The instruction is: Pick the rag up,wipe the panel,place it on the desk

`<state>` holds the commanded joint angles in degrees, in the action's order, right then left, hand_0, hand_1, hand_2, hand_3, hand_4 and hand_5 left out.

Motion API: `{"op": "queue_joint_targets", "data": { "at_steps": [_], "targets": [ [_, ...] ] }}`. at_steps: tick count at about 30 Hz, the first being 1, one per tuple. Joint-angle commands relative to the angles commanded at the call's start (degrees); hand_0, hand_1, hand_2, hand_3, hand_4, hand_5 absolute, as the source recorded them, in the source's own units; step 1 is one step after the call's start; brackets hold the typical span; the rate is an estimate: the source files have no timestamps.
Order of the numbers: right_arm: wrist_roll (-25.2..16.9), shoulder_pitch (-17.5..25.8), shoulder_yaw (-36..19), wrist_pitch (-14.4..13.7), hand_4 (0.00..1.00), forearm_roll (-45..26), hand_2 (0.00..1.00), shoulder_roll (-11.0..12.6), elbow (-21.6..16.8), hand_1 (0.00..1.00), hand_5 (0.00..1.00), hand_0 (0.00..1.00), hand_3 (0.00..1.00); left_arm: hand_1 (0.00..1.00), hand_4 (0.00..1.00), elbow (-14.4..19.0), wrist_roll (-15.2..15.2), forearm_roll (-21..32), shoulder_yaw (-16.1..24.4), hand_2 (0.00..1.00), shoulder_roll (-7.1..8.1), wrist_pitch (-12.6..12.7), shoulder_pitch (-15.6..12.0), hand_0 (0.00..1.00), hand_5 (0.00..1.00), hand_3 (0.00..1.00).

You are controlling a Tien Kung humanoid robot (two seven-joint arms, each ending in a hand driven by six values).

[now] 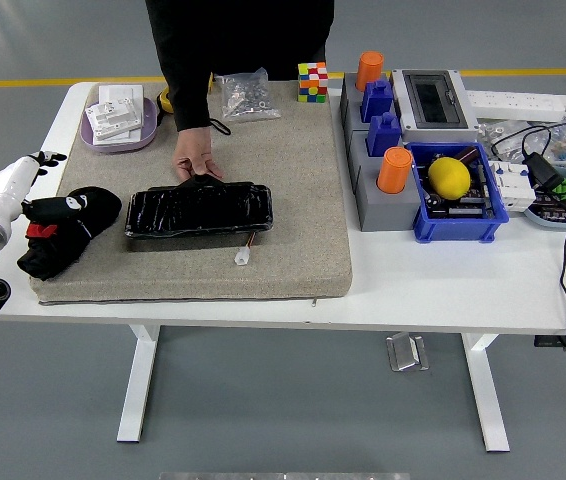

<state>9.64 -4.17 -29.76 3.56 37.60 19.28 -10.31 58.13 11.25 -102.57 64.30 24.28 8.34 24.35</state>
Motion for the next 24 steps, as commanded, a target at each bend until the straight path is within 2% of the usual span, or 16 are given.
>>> {"op": "queue_joint_targets", "data": {
  "at_steps": [13,24],
  "targets": [
    [-0.18,-0.03,0.59,-0.06,0.998,-0.49,0.666,-0.05,0.00,0.577,0.419,0.725,0.577,0.868,0.897,-3.36,0.48,0.45,-2.81,0.894,-1.26,-0.24,1.28,0.798,0.435,0.878],
    [-0.55,-0.01,2.31,-0.05,0.998,-1.96,0.666,0.23,0.00,0.576,0.421,0.726,0.577,0.865,0.914,-6.75,-0.27,0.35,-5.08,0.891,-2.40,1.08,2.23,0.792,0.432,0.874]
  ]
}}
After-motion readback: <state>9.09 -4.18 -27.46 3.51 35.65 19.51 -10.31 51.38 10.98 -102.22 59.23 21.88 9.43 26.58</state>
